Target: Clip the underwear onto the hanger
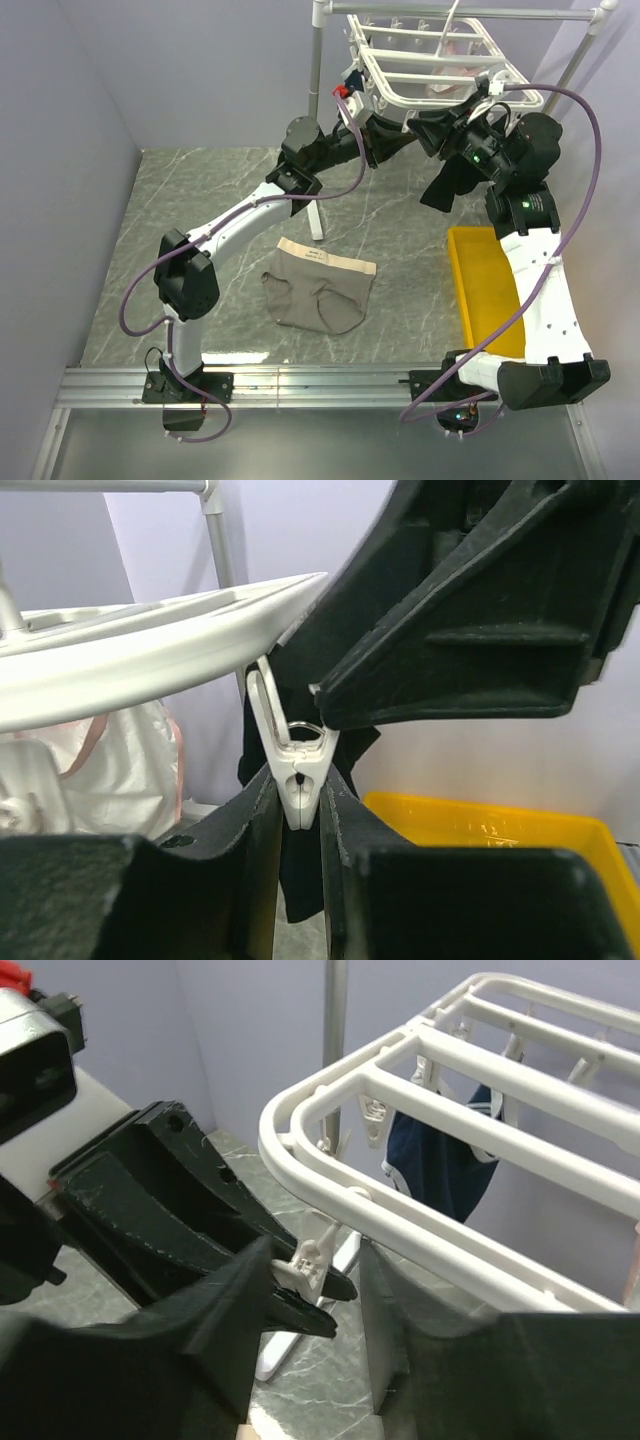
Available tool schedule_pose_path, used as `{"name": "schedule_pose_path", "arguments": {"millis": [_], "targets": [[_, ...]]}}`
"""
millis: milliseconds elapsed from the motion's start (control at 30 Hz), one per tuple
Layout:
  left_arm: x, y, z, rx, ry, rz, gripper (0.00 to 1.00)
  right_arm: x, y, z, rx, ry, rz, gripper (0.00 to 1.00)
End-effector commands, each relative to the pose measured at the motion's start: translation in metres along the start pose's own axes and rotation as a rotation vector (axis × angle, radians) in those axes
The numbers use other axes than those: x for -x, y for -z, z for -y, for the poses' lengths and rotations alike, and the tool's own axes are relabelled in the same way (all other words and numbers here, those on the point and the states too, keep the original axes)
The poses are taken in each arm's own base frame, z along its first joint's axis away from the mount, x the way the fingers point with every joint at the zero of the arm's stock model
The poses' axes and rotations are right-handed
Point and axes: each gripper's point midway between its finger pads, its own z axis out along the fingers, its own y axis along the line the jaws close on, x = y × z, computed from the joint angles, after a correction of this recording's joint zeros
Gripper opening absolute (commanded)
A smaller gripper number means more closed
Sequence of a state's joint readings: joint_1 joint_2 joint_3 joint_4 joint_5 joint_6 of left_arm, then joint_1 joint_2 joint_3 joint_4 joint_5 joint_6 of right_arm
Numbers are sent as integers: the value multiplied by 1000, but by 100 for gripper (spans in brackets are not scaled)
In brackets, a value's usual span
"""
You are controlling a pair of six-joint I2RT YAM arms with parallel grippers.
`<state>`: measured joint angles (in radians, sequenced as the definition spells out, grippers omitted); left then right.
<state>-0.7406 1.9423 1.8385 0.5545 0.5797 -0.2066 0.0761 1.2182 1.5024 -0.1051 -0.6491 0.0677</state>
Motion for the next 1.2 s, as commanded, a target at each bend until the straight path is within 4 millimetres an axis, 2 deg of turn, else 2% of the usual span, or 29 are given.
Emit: {"name": "schedule_pose_path", "arguments": {"millis": [0,67,100,133,200,233,267,333,433,567,833,867,900,1000,1033,1067,1167], "targets": [[32,-5,13,-67,-5,49,10,20,-1,-7,28,29,32,39],[31,-7,11,-65,2,46,14,20,-2,-8,37,27,28,29],[30,-8,10,-58,8,42,16,21,-2,-8,36,25,30,16],[32,-8,9,-52,6,45,24,21,-2,-8,34,25,30,8],[33,-7,4,-20,5,47,35,22,-2,-7,27,19,30,0],[32,-7,1,-5,-1,38,45,23,-2,-7,25,16,33,0],[32,-6,-2,14,-5,37,49,22,-2,-6,19,7,30,0],[30,-4,-13,77,-22,28,55,23,-2,-6,14,-2,27,0],[34,-2,-22,133,-47,30,56,20,-4,-4,7,-13,17,0],[35,-2,-22,132,-60,28,52,12,-5,-5,-1,1,-9,0],[30,-11,-10,95,-79,20,40,8,-5,-4,-29,-3,-28,0],[29,-12,-10,91,-78,18,36,7,-6,-5,-25,-3,-35,0],[29,-14,-7,83,-78,20,27,5,-6,-5,-27,-7,-41,0],[26,-15,-5,77,-76,13,14,5,-5,-2,-58,-21,-44,0],[27,-15,-5,76,-74,17,6,5,-5,1,-77,-33,-46,2],[27,-15,-4,78,-72,17,4,9,-4,7,-116,-50,-38,19],[27,-13,-6,89,-72,16,1,15,1,13,-181,-92,-35,37]]}}
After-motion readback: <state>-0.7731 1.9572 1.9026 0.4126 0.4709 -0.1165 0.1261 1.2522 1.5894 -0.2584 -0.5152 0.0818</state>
